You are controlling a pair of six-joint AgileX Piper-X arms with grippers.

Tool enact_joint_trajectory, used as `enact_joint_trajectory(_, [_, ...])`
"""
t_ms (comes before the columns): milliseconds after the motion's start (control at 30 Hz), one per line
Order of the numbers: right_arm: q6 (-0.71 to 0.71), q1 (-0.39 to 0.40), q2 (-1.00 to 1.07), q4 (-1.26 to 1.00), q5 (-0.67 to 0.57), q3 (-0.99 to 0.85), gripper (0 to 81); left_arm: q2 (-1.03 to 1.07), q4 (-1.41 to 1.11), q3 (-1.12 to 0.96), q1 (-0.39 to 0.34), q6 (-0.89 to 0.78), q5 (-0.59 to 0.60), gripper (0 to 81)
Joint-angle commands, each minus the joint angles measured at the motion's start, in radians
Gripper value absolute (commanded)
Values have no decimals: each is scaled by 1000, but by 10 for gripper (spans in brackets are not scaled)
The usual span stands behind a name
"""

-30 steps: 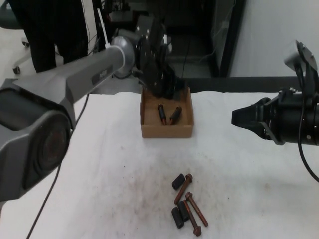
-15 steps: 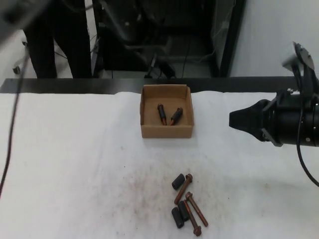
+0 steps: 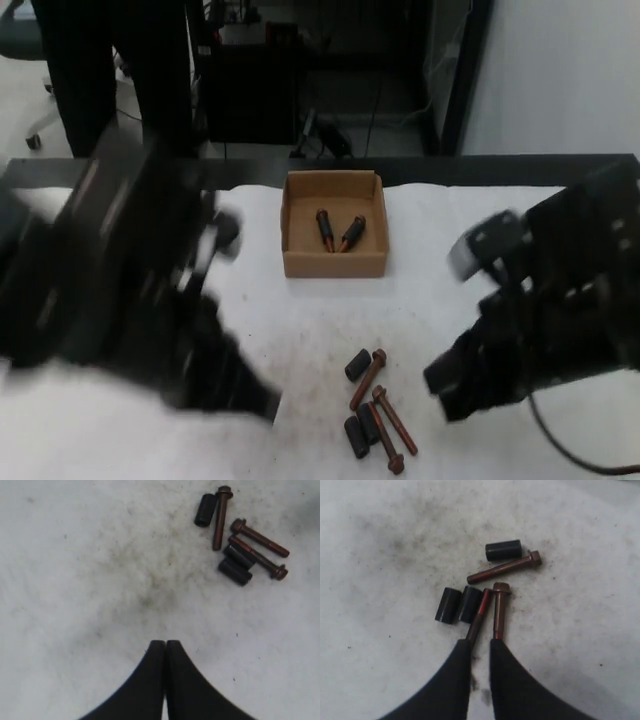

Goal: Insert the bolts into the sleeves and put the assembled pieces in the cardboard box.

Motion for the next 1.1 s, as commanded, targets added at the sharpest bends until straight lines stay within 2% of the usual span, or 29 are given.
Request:
enact_joint_trajectory(0, [-8,25,57,-40,15,-10,210,-63,-74,58,-5,-63,22,3])
enact_joint_trajectory(200, [-8,39,228,-16,50,-101,228,-201,-78,111,-5,-71,43,3])
enact_joint_trajectory(400, [-22,39,366,12,72,-239,228,-239,-102,111,-5,-71,43,3])
enact_joint_trajectory(567, [-125,41,441,120,154,-343,228,-239,-99,111,-5,-71,43,3])
enact_joint_trajectory(700, [-134,50,468,196,158,-374,228,-239,-100,111,-5,-71,41,3])
enact_joint_trajectory(1067, [-175,80,473,194,224,-375,228,-239,-100,111,-5,-17,27,3])
